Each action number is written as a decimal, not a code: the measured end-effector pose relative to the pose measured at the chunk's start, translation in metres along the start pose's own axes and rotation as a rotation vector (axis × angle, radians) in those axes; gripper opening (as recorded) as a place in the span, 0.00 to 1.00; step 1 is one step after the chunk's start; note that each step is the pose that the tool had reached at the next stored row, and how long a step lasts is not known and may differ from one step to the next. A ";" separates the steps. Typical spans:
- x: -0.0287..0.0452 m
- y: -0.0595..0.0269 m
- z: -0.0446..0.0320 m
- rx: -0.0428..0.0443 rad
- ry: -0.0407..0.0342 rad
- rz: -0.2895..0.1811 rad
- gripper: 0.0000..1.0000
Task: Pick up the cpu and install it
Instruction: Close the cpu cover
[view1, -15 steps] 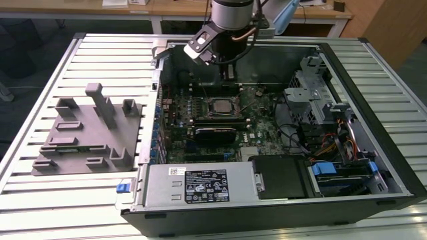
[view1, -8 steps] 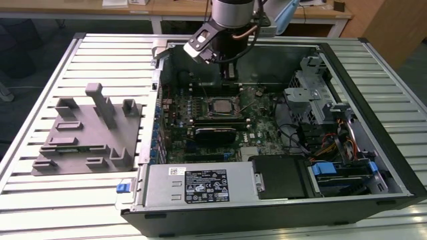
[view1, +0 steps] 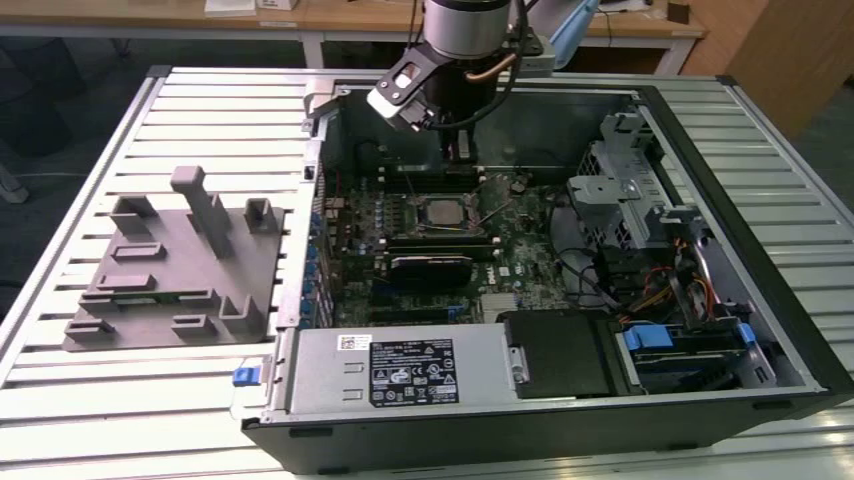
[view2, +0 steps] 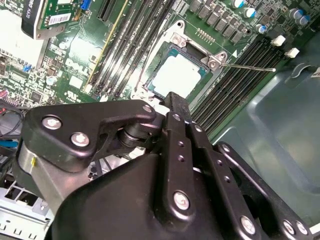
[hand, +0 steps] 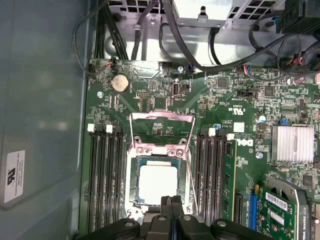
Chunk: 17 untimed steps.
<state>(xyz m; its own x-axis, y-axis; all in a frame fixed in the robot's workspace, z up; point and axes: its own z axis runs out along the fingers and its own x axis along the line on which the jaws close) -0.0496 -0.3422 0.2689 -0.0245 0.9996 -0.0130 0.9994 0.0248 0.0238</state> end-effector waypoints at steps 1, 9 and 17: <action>-0.0001 0.0005 0.0000 0.0000 0.0000 0.000 0.11; -0.0002 0.0070 0.0003 0.0000 0.0001 0.000 0.11; -0.0004 0.0074 -0.0125 -0.0001 0.0001 0.000 0.11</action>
<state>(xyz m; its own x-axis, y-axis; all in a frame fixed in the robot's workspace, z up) -0.0425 -0.3422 0.2816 -0.0244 0.9996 -0.0129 0.9994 0.0247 0.0238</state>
